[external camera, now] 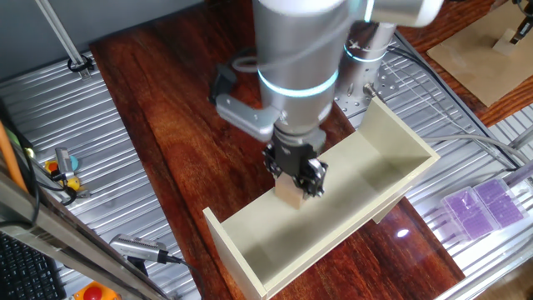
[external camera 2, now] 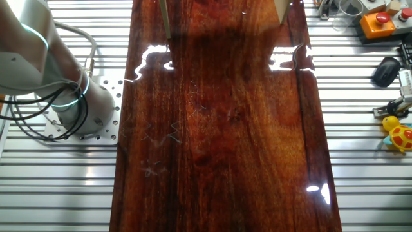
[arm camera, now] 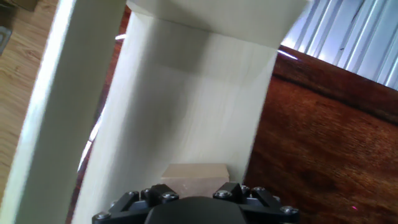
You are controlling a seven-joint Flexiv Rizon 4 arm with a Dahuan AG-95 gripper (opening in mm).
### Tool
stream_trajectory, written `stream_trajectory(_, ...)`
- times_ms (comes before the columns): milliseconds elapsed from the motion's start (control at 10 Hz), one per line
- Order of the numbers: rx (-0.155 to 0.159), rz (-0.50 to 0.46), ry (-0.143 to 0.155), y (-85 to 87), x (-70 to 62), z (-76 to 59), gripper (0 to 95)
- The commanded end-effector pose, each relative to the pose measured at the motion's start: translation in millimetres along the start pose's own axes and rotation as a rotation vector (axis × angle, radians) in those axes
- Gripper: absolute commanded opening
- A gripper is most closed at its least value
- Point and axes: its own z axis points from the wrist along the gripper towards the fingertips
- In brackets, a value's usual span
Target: Put the object on the shelf
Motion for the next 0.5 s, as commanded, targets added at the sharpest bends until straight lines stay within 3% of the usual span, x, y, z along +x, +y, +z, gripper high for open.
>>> stream_trajectory(100,-0.001,-0.01,-0.001,-1.3,1.4,-0.5,0.0)
stream_trajectory(500,-0.001,-0.018,0.001,-1.1,1.3,-0.3,0.0)
